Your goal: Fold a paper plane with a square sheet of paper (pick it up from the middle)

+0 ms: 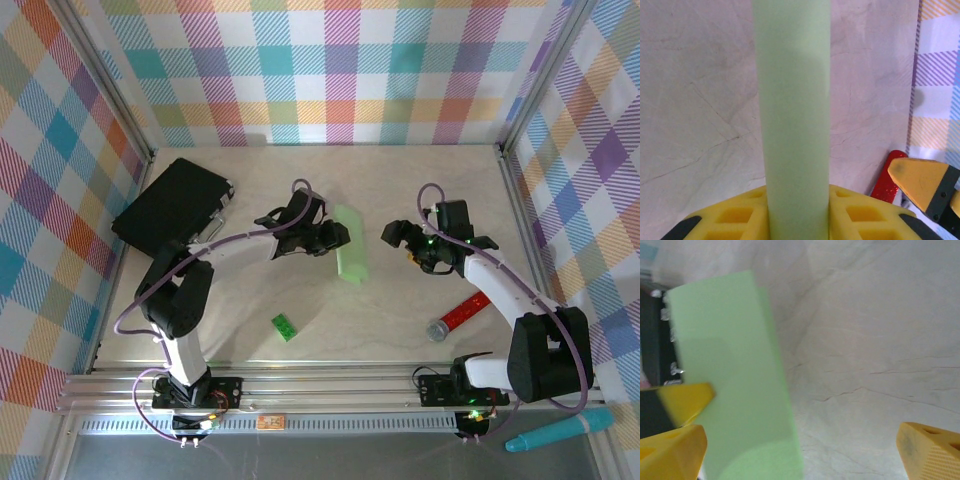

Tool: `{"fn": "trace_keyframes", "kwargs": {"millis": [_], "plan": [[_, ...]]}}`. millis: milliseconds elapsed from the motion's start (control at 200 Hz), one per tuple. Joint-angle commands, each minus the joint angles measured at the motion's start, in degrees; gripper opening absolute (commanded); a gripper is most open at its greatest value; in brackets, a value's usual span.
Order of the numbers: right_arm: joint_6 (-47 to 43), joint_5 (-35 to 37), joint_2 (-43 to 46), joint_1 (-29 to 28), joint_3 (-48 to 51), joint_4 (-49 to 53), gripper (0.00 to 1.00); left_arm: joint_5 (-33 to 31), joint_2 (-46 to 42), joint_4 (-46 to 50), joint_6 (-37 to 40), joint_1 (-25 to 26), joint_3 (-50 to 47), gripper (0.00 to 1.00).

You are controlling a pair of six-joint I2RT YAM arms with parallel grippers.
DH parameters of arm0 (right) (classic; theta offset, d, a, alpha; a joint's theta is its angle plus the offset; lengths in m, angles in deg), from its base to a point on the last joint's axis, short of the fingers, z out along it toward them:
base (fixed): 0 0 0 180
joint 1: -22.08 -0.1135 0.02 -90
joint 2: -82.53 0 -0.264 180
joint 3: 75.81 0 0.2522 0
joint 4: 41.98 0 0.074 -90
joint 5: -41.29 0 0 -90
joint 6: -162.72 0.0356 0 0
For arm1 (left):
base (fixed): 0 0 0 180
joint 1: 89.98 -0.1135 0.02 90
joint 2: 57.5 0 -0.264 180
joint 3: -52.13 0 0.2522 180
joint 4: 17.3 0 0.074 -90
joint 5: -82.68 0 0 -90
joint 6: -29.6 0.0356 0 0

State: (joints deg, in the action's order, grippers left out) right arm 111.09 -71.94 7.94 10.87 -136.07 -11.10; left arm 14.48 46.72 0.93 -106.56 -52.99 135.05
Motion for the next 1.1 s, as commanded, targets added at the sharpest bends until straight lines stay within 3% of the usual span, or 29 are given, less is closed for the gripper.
{"fn": "trace_keyframes", "kwargs": {"millis": [0, 265, 500, 820, 1095], "plan": [[-0.7, -9.7, -2.0, 0.2, 0.4, -3.9, 0.91, 6.1, 3.7, -7.0, -2.6, -0.2, -1.1, 0.28], [-0.8, -12.2, -8.9, -1.2, -0.4, -3.2, 0.54, 1.9, 8.1, -0.1, 4.1, -0.4, -1.2, 0.24], [-1.3, -9.7, -17.3, -5.9, -3.7, -2.5, 0.33, 0.3, 9.1, 3.9, 9.1, -0.5, -0.5, 0.23], [-2.6, -6.4, -26.9, -10.3, -10.0, -0.5, 0.20, -1.2, 11.0, 7.6, 11.1, -0.5, 1.6, 0.21], [-3.9, -3.0, -31.7, -11.6, -12.3, 2.5, 0.19, -2.3, 10.7, 8.9, 11.4, -0.5, 1.7, 0.23]]}}
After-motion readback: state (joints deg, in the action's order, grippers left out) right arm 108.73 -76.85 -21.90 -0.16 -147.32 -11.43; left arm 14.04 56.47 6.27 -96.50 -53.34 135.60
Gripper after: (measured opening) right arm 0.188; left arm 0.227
